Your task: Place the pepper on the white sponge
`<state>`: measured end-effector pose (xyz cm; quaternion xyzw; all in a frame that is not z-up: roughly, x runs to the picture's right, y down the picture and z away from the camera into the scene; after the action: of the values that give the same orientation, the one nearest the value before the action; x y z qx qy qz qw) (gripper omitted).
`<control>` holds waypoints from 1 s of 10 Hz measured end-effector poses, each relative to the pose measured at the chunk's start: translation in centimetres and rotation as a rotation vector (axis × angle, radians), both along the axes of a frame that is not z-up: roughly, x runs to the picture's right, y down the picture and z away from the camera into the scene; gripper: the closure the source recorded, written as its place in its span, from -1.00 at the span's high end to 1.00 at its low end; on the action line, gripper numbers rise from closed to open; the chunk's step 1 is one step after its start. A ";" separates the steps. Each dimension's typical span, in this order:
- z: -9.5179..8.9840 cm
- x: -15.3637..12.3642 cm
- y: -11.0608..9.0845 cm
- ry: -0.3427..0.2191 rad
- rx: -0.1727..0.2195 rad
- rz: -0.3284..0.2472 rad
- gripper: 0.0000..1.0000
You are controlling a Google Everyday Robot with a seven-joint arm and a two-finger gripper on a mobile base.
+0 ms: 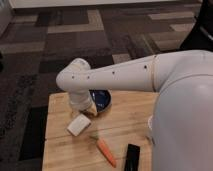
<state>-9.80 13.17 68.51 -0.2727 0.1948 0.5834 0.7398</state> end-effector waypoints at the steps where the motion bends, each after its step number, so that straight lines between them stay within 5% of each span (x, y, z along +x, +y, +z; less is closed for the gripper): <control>1: -0.4 0.6 1.3 -0.059 0.002 -0.029 0.30; 3: -1.0 3.0 3.9 -0.162 -0.008 -0.099 0.30; 5: -1.2 4.2 5.1 -0.192 -0.023 -0.134 0.30; 10: -1.2 4.1 5.2 -0.191 -0.023 -0.137 0.30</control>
<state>-5.72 18.40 67.35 -0.3218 0.1483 0.5005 0.7899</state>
